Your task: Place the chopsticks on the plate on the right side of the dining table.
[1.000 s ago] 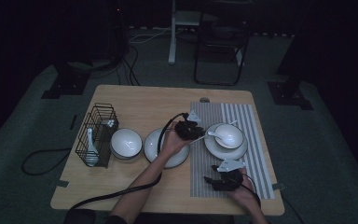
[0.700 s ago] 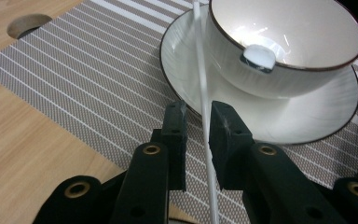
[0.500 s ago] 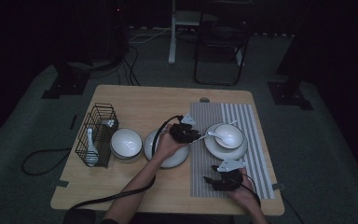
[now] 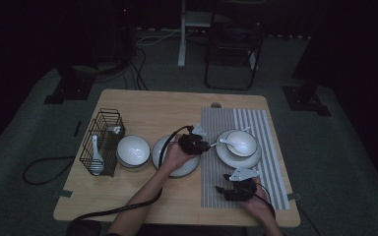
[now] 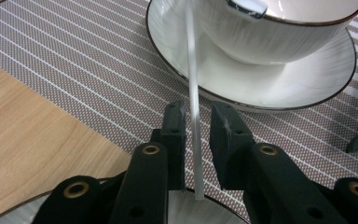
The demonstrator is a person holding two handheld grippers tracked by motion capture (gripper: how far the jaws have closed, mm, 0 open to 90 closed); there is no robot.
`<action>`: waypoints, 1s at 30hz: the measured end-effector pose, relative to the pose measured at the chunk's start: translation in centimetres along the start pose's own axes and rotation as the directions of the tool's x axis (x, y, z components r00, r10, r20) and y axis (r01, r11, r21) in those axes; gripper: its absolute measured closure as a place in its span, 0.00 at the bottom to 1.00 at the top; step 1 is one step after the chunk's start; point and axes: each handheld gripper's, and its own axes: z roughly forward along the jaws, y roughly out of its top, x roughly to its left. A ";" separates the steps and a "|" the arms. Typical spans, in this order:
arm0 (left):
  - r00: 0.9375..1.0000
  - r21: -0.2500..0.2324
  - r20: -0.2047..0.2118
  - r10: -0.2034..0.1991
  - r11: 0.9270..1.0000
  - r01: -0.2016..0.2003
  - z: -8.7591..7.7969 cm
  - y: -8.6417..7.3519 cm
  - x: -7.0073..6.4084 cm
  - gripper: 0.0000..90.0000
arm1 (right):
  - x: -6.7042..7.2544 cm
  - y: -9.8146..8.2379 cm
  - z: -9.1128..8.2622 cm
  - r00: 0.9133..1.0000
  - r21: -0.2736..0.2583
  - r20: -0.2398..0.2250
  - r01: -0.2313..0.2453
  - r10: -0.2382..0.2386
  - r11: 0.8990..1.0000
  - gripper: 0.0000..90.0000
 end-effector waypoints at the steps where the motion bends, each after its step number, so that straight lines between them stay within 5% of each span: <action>1: 1.000 0.001 0.000 0.000 1.000 0.000 0.0 0.0 0.0 0.86 | 0.0 0.0 0.0 1.000 0.000 0.000 0.000 0.000 1.000 0.45; 30: 0.999 0.036 -0.029 0.033 0.999 -0.032 0.9 -0.1 -0.1 0.96 | 0.0 0.0 0.0 1.000 0.000 0.001 0.001 -0.001 1.000 0.45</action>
